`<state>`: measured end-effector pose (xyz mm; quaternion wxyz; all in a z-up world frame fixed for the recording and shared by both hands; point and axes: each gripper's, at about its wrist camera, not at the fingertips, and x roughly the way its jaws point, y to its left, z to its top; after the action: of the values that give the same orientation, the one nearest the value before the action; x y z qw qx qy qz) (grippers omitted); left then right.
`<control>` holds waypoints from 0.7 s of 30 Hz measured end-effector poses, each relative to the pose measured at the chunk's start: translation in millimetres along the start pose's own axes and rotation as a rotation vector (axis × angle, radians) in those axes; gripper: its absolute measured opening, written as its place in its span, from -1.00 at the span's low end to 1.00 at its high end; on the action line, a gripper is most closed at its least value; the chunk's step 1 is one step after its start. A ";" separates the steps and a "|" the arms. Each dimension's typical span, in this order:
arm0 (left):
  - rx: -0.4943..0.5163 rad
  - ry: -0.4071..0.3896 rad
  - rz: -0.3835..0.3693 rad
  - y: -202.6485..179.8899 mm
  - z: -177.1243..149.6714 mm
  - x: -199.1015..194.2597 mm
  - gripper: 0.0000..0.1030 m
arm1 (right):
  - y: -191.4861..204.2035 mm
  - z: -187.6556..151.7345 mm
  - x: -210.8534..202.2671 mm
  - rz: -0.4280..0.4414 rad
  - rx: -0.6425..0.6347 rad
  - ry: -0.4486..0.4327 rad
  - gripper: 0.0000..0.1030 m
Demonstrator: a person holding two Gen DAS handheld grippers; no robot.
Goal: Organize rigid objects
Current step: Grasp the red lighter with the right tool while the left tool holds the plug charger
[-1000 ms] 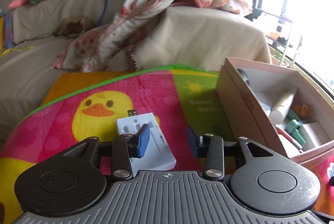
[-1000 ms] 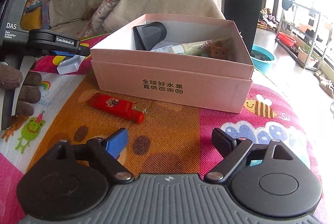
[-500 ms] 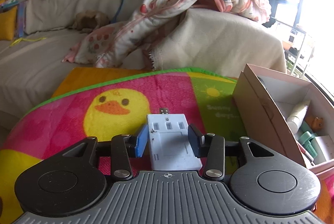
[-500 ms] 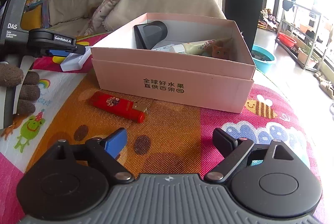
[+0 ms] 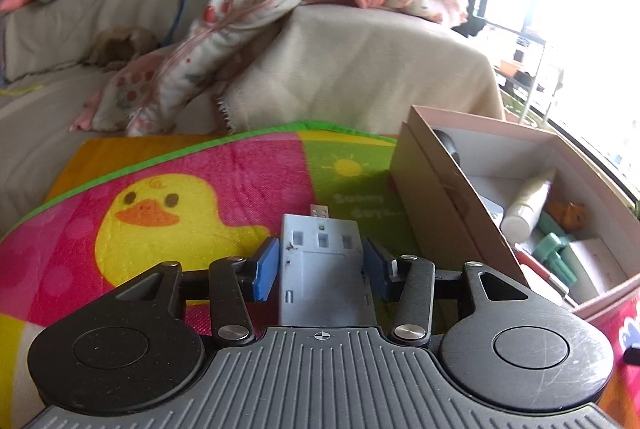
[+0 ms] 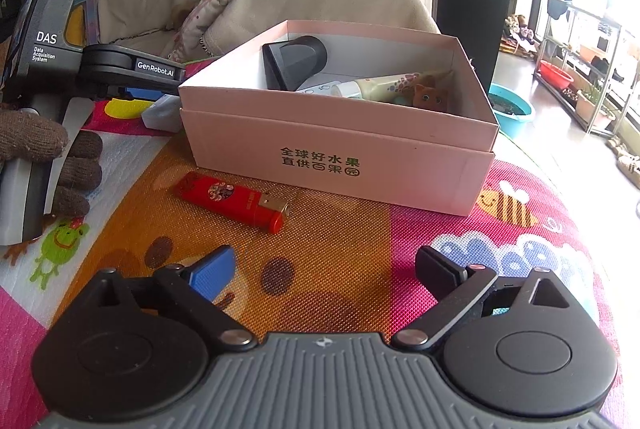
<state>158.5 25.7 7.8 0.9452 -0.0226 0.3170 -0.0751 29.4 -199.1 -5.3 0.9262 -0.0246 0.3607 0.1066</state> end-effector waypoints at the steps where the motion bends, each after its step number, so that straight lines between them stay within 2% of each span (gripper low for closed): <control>1: 0.014 -0.005 0.002 -1.7 -0.6 0.0 -0.01 | 0.0 0.0 0.0 0.000 0.000 0.000 0.88; 7: 0.090 -0.022 0.028 -12.7 -3.1 -0.4 0.01 | -0.1 0.1 0.0 0.000 0.000 0.000 0.88; 10: 0.109 0.051 -0.015 -16.2 -5.9 7.6 0.01 | -0.1 0.1 -0.1 0.000 -0.001 0.000 0.89; 11: 0.122 0.037 -0.006 -17.5 -7.1 6.8 0.03 | -0.1 0.1 -0.1 0.000 -0.001 0.001 0.89; 14: 0.107 0.037 -0.002 -16.0 -7.7 8.0 0.08 | -0.2 -0.1 -0.3 0.001 -0.001 0.001 0.90; 17: 0.135 0.036 -0.002 -16.3 -9.6 6.6 0.03 | -0.2 -0.2 -0.3 0.003 -0.001 0.003 0.92; 21: 0.101 0.055 -0.045 -12.2 -21.9 -14.4 0.03 | 0.1 0.1 0.4 0.010 -0.004 0.007 0.97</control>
<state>132.3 16.0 0.0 0.9341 0.0201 0.3380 -0.1128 29.8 -198.9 -5.5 0.9243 -0.0251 0.3641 0.1117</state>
